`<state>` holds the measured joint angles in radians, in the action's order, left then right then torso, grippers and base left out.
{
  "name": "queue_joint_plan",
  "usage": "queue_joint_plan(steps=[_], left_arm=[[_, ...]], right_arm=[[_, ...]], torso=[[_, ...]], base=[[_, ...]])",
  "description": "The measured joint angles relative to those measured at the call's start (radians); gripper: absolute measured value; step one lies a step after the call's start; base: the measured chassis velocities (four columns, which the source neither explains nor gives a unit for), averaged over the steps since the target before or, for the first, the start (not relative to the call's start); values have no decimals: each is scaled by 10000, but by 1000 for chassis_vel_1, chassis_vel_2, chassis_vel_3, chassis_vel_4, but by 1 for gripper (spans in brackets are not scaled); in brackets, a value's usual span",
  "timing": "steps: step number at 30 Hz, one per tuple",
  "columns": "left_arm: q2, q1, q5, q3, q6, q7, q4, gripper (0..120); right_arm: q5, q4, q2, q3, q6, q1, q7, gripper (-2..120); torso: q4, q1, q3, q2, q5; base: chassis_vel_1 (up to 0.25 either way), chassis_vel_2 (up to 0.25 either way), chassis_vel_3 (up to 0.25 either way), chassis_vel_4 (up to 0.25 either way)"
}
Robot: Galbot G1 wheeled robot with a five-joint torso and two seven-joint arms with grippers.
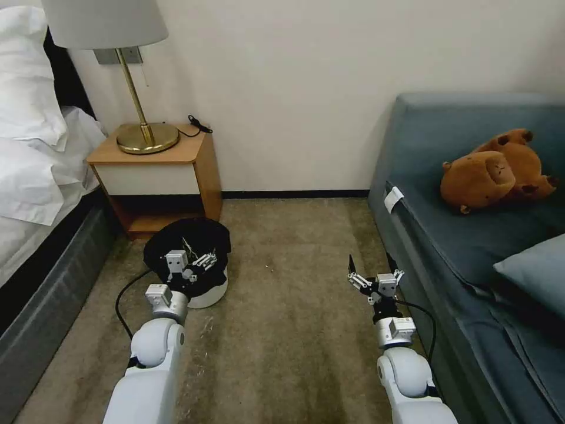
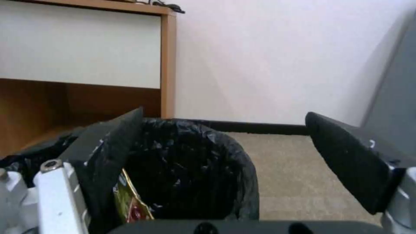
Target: Pick up the trash bin, then pick up the garbage on the floor and place it into the trash bin.
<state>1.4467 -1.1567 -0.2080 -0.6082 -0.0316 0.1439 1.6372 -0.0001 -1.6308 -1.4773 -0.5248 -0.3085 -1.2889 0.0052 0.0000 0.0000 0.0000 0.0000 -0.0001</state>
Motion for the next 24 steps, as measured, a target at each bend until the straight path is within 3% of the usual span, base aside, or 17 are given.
queue_joint_plan(steps=[24], left_arm=[[3,15,5,-17,2,1,-5,100]], right_arm=[[-23,-31,0,1,49,-13,46,100]], torso=[[0,0,0,0,1]], base=[[0,0,0,0]])
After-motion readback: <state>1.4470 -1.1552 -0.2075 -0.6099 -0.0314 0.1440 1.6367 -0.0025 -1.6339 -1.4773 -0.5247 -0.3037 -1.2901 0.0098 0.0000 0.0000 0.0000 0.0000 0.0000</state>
